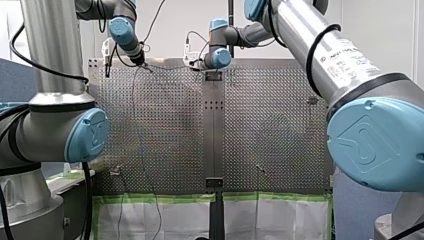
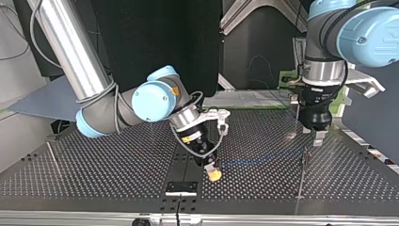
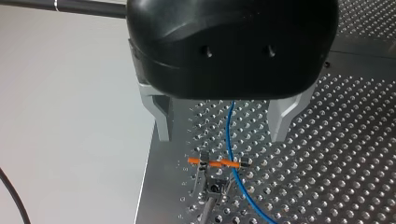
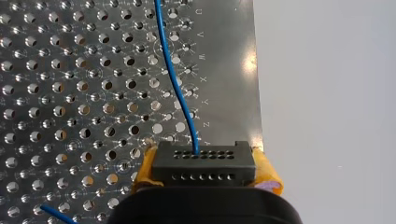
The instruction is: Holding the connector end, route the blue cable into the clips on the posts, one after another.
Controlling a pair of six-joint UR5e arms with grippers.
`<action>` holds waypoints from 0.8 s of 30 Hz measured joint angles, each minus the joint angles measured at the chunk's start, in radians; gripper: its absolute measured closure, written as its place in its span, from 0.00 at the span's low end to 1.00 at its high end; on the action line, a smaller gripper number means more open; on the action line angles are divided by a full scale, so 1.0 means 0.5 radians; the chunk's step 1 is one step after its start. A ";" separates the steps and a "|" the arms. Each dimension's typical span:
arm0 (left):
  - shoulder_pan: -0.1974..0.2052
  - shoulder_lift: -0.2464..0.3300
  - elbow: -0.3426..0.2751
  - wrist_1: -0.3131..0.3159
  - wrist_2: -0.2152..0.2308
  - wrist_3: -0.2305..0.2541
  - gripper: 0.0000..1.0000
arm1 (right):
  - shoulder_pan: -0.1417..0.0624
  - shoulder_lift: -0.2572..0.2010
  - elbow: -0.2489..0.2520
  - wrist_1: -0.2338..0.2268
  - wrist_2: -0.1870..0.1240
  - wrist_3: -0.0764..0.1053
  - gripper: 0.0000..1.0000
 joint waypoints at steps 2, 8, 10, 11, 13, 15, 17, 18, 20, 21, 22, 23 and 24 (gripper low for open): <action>0.000 0.000 0.000 -0.009 0.002 -0.007 0.00 | 0.000 0.000 0.000 0.000 0.000 0.000 1.00; 0.001 0.008 0.000 -0.044 0.077 -0.013 0.00 | 0.000 0.000 0.000 0.001 -0.001 0.000 1.00; -0.003 0.006 0.000 -0.047 0.105 -0.002 0.00 | 0.000 0.000 0.000 0.003 -0.002 0.000 1.00; -0.006 0.004 0.000 -0.049 0.120 0.003 0.00 | 0.000 0.000 0.000 0.004 -0.002 0.000 1.00; -0.015 0.001 0.000 -0.053 0.161 0.011 0.00 | 0.002 -0.001 0.000 0.005 -0.002 0.000 1.00; -0.026 -0.002 0.000 -0.054 0.204 0.019 0.00 | 0.003 -0.001 0.000 0.005 -0.003 -0.004 1.00; -0.038 -0.009 0.000 -0.052 0.232 0.029 0.00 | 0.005 -0.001 0.000 0.006 -0.003 -0.007 1.00; -0.048 -0.017 0.000 -0.049 0.244 0.039 0.00 | 0.006 -0.001 0.000 0.006 -0.003 -0.008 1.00; -0.062 -0.032 0.000 -0.040 0.251 0.051 0.00 | 0.009 -0.001 0.000 0.008 -0.003 -0.008 1.00; -0.072 -0.042 0.000 -0.030 0.252 0.055 0.00 | 0.010 -0.001 0.000 0.008 -0.003 -0.009 1.00; -0.080 -0.049 0.000 -0.020 0.252 0.056 0.00 | 0.011 -0.001 0.000 0.008 -0.003 -0.008 1.00; -0.088 -0.056 0.000 -0.007 0.251 0.056 0.00 | 0.011 -0.002 0.000 0.009 -0.003 -0.008 1.00; -0.096 -0.063 0.000 0.011 0.250 0.054 0.00 | 0.010 -0.002 0.000 0.009 -0.002 -0.008 1.00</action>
